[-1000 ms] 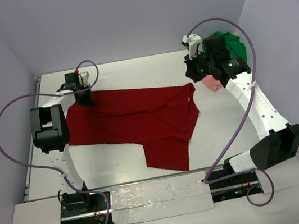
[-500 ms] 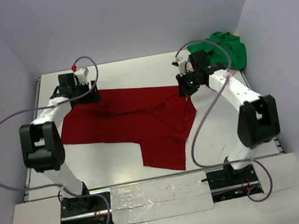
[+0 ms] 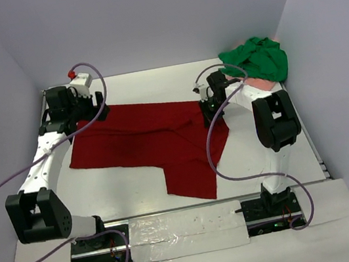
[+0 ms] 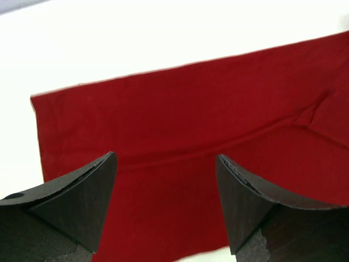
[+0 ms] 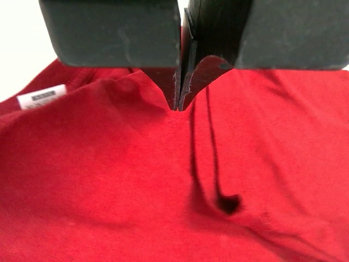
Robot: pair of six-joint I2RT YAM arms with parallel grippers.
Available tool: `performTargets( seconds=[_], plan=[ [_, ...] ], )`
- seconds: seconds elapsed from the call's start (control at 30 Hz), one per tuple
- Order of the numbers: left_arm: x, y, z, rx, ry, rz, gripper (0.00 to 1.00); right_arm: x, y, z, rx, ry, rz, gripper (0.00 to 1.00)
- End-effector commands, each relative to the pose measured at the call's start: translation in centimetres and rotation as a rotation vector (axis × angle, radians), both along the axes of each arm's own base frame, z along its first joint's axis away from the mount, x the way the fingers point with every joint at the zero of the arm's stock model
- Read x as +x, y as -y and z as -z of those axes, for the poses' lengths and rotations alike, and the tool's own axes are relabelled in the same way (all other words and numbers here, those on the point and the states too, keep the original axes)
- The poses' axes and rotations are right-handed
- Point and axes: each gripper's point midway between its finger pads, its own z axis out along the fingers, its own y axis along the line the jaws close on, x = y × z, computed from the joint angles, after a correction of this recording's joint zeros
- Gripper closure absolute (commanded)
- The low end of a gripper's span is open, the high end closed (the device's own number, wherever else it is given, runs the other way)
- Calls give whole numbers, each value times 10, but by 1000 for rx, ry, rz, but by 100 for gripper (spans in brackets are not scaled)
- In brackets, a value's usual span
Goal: Fold and stack the t-shirts
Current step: Fold the tshirt
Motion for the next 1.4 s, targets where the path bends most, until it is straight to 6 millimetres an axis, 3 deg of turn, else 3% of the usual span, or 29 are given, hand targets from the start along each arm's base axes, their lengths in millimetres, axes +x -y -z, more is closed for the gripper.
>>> performTargets(
  seconds=[0.0,0.27,0.4,0.7,0.8,0.93,1.07,1.2,1.37],
  plan=[
    [-13,-15,-17,19,49,-28,18,33,-2,-17,-27,109,36,100],
    [-29,-42,-16,16,-1,-96,18,67,28,-28,-252,231,128,100],
    [-39,-42,-12,18,-36,-90,18,78,29,-39,-268,219,139,100],
    [-50,-44,2,34,-123,-82,18,47,5,-8,-143,-96,44,100],
    [-50,-43,7,35,-142,-73,18,35,7,8,-159,-183,24,100],
    [-50,-43,16,36,-168,-69,18,38,23,19,-242,-180,42,100],
    [-49,-44,21,39,-174,-72,19,67,49,9,-354,-36,115,100],
    [-49,-46,20,43,-162,-81,19,98,71,-16,-460,129,186,100],
    [-51,-51,15,58,-141,-102,19,133,83,-48,-506,306,263,100]
  ],
)
